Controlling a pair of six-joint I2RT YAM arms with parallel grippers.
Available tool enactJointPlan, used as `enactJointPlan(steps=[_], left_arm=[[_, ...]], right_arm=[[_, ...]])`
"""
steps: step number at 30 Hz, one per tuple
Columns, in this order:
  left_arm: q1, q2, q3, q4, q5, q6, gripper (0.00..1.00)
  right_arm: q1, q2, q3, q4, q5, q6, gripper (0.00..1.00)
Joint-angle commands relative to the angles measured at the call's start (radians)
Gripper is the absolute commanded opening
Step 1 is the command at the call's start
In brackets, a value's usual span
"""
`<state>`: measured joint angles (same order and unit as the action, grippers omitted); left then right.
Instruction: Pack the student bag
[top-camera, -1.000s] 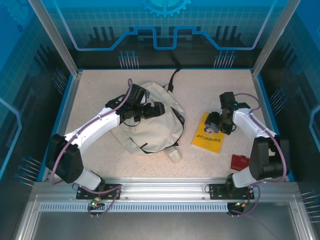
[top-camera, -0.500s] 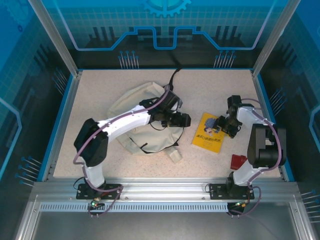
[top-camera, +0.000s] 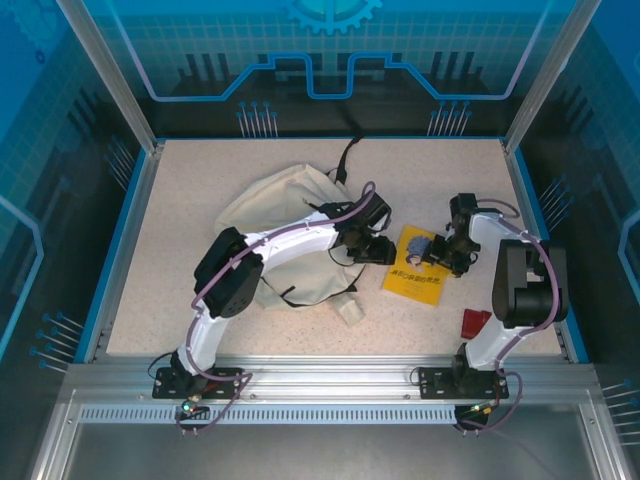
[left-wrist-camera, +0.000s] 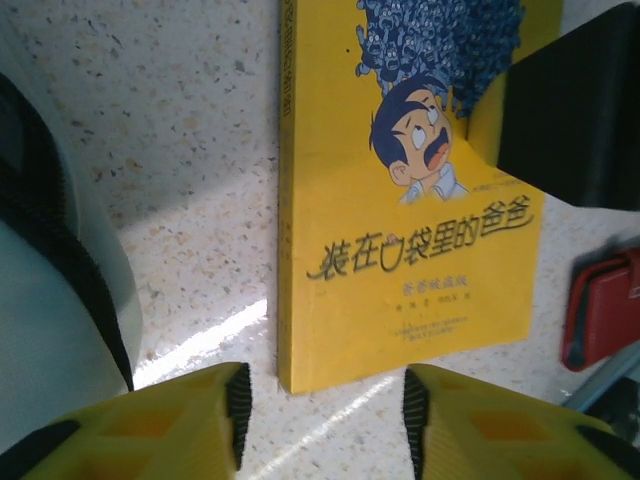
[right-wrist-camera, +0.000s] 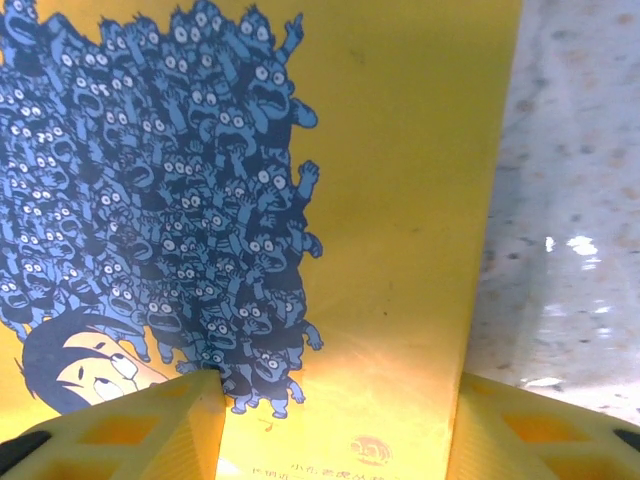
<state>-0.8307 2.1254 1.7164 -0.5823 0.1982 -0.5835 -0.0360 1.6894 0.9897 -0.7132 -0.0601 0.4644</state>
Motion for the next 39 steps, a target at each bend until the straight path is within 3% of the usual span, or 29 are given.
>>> enactJointPlan(steps=[1,5,11,22,39], left_arm=[[-0.007,0.043,0.045,-0.065,-0.052,0.026,0.45],[-0.007,0.093,0.077,-0.099,-0.105,0.036,0.44],[-0.008,0.159,0.118,-0.113,-0.098,0.025,0.43],[-0.011,0.222,0.141,-0.131,-0.088,0.029,0.31],[-0.013,0.26,0.143,-0.158,-0.092,0.032,0.22]], right_arm=[[0.068,0.036,-0.002,-0.038,-0.028,-0.061,0.55],[0.102,0.028,-0.003,-0.043,-0.046,-0.09,0.54],[0.104,-0.013,-0.001,-0.04,-0.099,-0.083,0.56],[0.101,-0.017,-0.007,-0.035,-0.136,-0.072,0.55],[0.122,-0.193,0.039,-0.094,-0.232,-0.046,0.35]])
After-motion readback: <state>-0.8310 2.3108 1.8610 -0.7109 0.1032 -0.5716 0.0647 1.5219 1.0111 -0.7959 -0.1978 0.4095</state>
